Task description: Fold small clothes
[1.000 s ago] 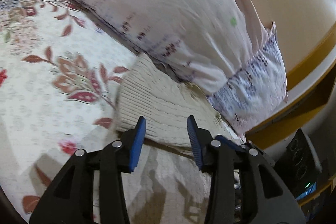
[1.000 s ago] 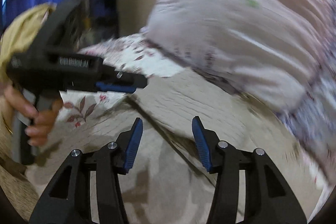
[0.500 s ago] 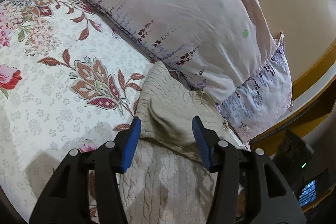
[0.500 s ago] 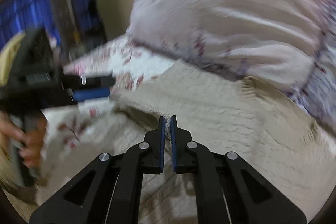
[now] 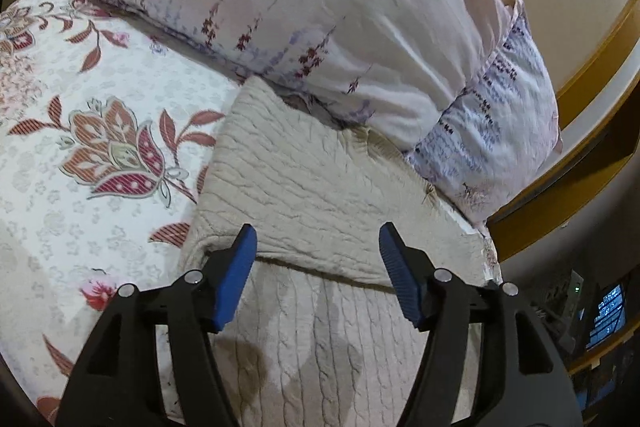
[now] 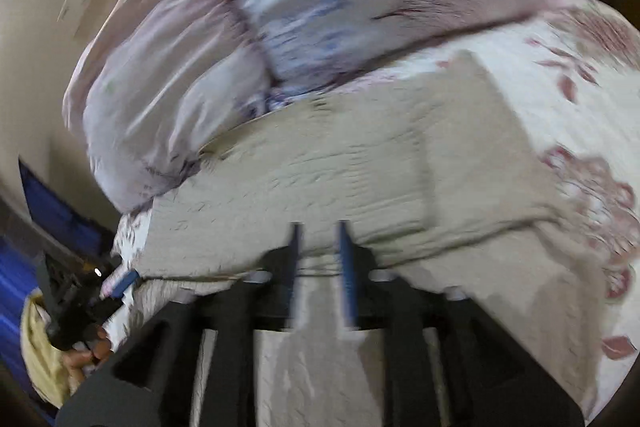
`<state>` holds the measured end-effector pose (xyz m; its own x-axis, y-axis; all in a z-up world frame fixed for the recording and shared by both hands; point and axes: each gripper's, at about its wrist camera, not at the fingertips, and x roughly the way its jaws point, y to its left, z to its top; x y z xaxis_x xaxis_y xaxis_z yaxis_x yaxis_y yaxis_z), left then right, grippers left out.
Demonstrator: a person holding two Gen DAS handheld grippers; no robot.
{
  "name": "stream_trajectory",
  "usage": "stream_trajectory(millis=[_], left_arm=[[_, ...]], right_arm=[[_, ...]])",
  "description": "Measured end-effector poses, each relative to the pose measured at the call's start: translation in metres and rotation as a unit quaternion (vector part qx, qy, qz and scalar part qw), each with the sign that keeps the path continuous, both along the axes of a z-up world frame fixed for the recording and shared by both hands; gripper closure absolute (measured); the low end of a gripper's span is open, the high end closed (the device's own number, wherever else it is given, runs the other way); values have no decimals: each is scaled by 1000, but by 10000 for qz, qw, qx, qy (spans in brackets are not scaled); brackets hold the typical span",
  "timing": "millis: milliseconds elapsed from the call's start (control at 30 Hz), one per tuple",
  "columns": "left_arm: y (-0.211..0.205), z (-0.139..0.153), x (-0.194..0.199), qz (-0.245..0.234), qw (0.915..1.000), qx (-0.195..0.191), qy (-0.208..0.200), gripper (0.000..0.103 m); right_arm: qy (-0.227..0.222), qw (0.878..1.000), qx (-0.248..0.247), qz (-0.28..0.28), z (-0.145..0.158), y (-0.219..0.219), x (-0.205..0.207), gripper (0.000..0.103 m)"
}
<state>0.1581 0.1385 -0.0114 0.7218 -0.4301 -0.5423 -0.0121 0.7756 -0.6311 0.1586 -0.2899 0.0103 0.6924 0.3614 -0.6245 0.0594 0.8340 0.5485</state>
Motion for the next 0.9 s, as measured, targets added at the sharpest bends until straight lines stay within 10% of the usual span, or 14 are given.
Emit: stream_trajectory(millis=[200,400,467,667,900], left_arm=[[-2,-7,2,-20,10000,29,77,39],[-2,-8,4,-44,9999,63,123,37],[-3,-8,5,-56,9999,73,131,36],[-3,-4,1,-109,9998,115,78,34],[-2,-7,-5,-143,9997,150,103,34]], right_arm=[[347,9984,85,-434,-6,-23,20,47],[747,9970,103,-179,-33,-12,32,68],[632,9980,-33,49,-27,-4,32,94],[-766,9949,-655,-70,27,9,7,94],[402,9937,-1016,-252,-10,7,25,94]])
